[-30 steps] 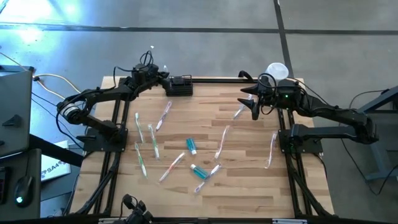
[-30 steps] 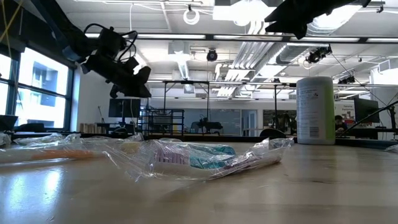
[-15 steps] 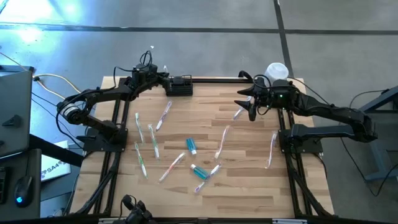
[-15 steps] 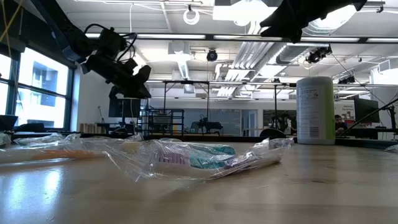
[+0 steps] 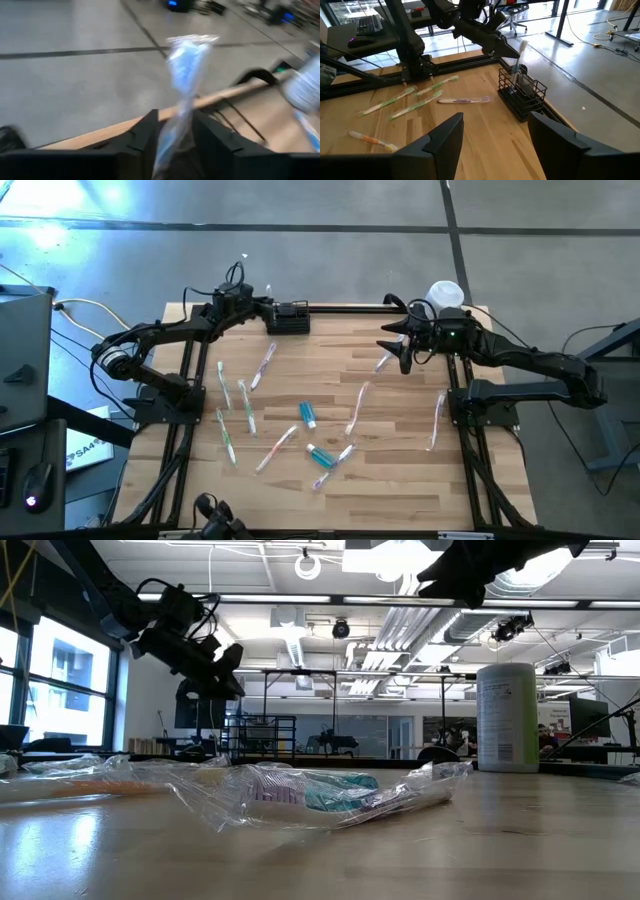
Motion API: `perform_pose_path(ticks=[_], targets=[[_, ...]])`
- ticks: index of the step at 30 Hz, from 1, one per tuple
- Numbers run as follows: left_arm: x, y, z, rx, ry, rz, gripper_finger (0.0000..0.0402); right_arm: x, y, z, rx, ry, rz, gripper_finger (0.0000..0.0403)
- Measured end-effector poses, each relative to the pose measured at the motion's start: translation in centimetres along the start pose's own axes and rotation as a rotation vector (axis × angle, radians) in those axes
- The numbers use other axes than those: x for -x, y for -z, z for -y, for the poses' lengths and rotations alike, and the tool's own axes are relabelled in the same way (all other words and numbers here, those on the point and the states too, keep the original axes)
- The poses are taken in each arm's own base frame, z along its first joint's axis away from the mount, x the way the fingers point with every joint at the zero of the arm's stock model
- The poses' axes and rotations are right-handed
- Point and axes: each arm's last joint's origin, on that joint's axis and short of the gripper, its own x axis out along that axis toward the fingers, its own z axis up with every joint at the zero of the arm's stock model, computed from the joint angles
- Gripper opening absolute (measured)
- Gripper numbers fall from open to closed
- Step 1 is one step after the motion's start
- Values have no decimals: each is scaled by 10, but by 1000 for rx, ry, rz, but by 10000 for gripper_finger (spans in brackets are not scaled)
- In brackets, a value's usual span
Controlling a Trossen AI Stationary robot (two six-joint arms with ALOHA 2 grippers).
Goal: Pick & Place toothbrushing station
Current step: Put the right blue toothbrush into the black wire organizer, then put the top blue mouthwash into the black wire organizer
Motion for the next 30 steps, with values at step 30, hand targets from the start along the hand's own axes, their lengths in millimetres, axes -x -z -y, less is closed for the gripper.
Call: perform_pose_path(ticks=[30], targets=[[106, -86, 48, -342, 502, 57, 244, 0, 1, 0, -6, -7, -6, 215]])
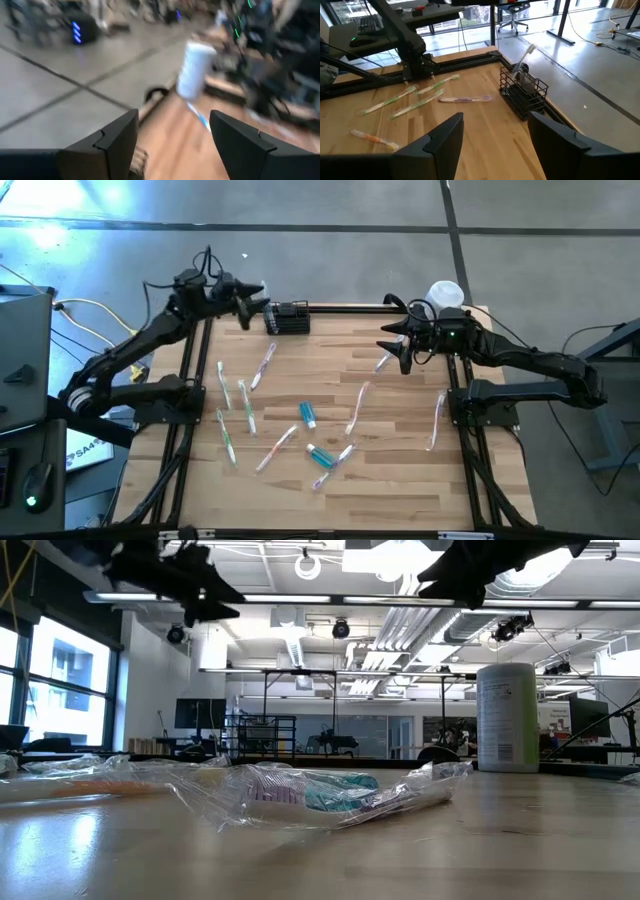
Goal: Pick & Place toothbrushing station
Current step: Put the top blue mouthwash into the black wire organizer
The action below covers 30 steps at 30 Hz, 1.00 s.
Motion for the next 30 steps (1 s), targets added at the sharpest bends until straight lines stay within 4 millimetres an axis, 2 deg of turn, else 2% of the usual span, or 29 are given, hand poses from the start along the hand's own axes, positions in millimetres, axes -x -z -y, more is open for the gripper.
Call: perform_pose_path(ticks=[4, 8, 11, 16, 20, 25, 30], targets=[[14, -11, 24, -71, 89, -158, 244, 0, 0, -1, -38, -5, 0, 215], [19, -18, 56, -177, 252, -251, 244, 0, 0, -2, -44, -34, -2, 215], [20, -18, 83, -278, 394, -301, 244, 0, 0, -3, -51, -63, -5, 215], [14, -10, 119, -346, 532, -336, 244, 0, 0, -7, -102, -143, -16, 215], [11, -7, 144, -293, 655, -331, 244, 0, 1, -10, -213, -198, -35, 215], [13, -6, 163, -208, 728, -351, 244, 3, 0, -14, -284, -323, -65, 215], [14, -3, 168, -196, 750, -373, 244, 3, 2, -18, -336, -391, -103, 215]])
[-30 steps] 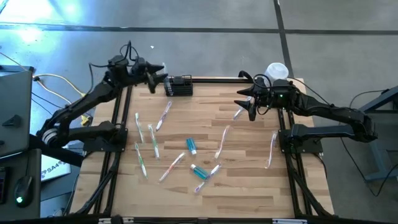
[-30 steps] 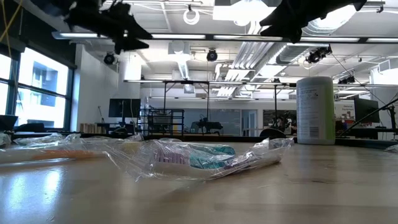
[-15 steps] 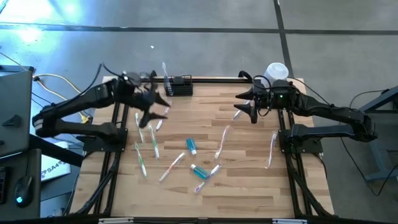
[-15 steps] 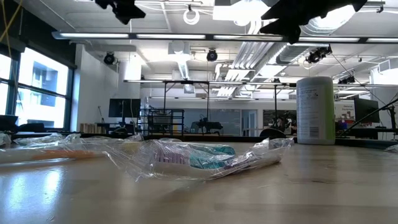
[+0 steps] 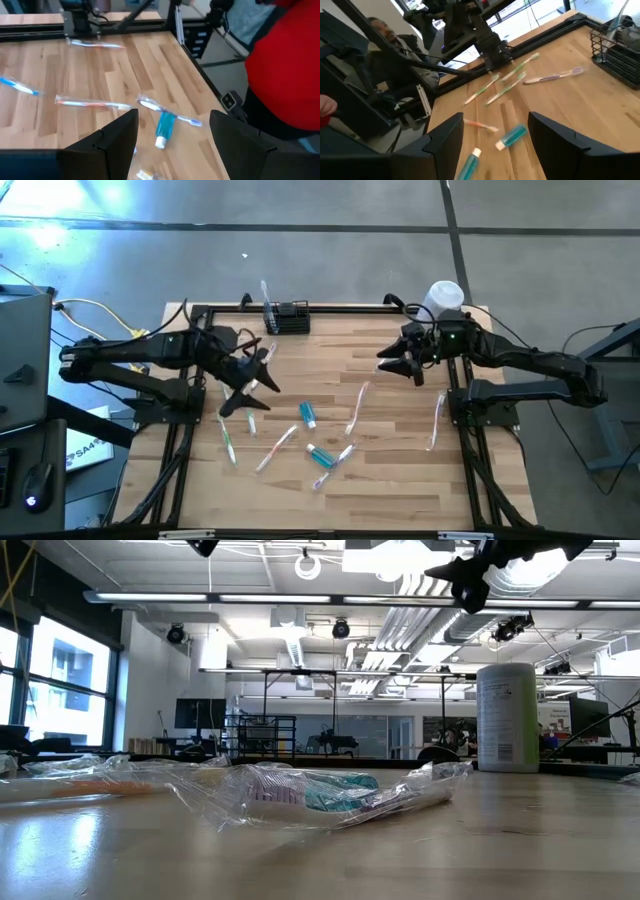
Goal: Pick & Place toothbrushing station
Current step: Put the top blue mouthwash into the black wire organizer
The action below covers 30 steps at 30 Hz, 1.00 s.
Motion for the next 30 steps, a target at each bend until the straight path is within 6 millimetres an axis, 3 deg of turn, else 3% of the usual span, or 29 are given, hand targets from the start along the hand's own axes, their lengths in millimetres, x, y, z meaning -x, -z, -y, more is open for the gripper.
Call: perform_pose_path(ticks=[7, 24, 30], targets=[[-5, 1, -5, 90, -72, -18, 244, -4, 4, -9, 9, 30, 3, 215], [-9, 0, -6, -44, -34, -15, 244, -11, 12, -25, -75, 249, 114, 215], [-9, 0, -9, -38, -143, -23, 244, -11, 14, -28, -108, 260, 126, 215]])
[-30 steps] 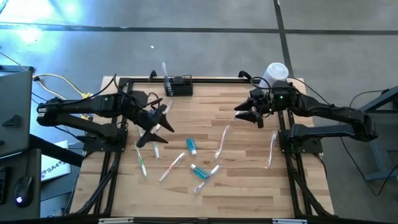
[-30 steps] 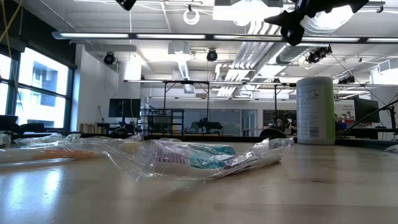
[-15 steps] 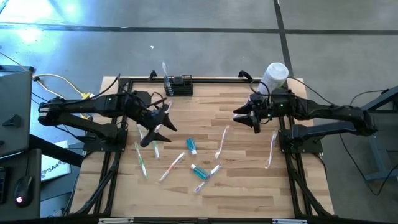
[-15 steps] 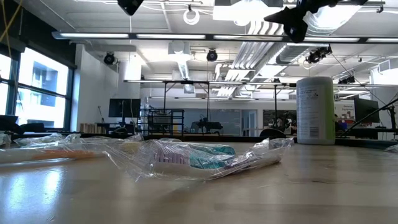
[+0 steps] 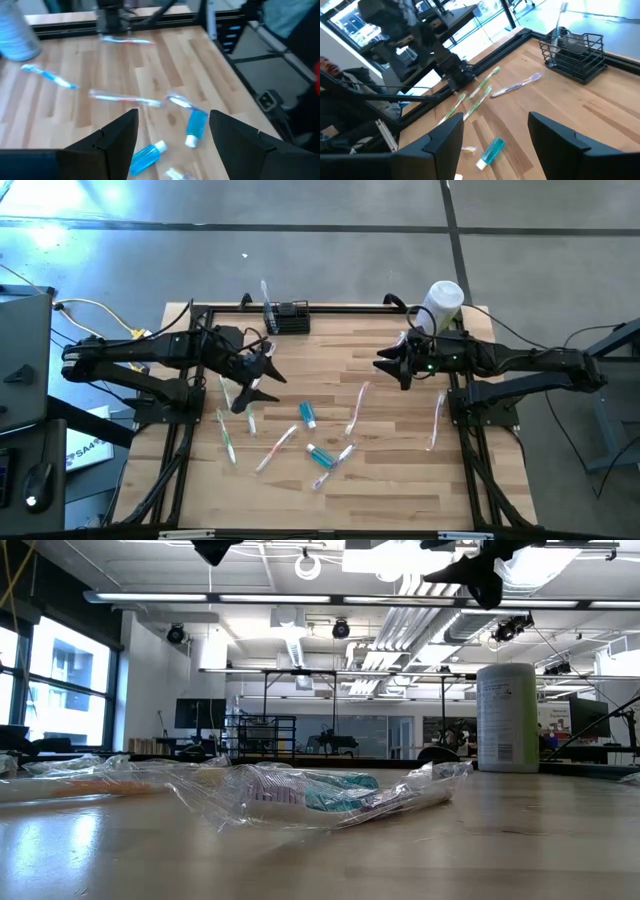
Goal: Pick & Place toothbrushing station
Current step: Put the top blue mouthwash into the black wire organizer
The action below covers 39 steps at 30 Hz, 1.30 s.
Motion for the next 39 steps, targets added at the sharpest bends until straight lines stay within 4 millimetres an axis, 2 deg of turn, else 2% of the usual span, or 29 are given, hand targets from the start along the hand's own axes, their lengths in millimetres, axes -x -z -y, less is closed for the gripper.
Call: perform_pose_path(ticks=[9, 17, 21, 25, 29, 34, 39], targets=[[0, 4, 0, -48, -21, -41, 244, 0, 2, -3, -95, 5, 5, 215], [0, 4, -2, -81, -84, -51, 248, 2, 5, -9, -86, 43, 40, 215], [0, 4, -4, -111, -158, -59, 278, 3, 7, -13, -82, 40, 52, 215], [1, 4, -6, -113, -226, -67, 337, 3, 9, -16, -77, 31, 50, 215], [1, 8, -5, -102, -192, -106, 391, 4, 11, -18, -72, 28, 49, 215], [1, 11, -4, -81, -174, -135, 384, 5, 12, -21, -106, 13, 39, 215], [1, 10, -4, 16, -177, -120, 377, 6, 15, -24, -123, -5, 27, 215]])
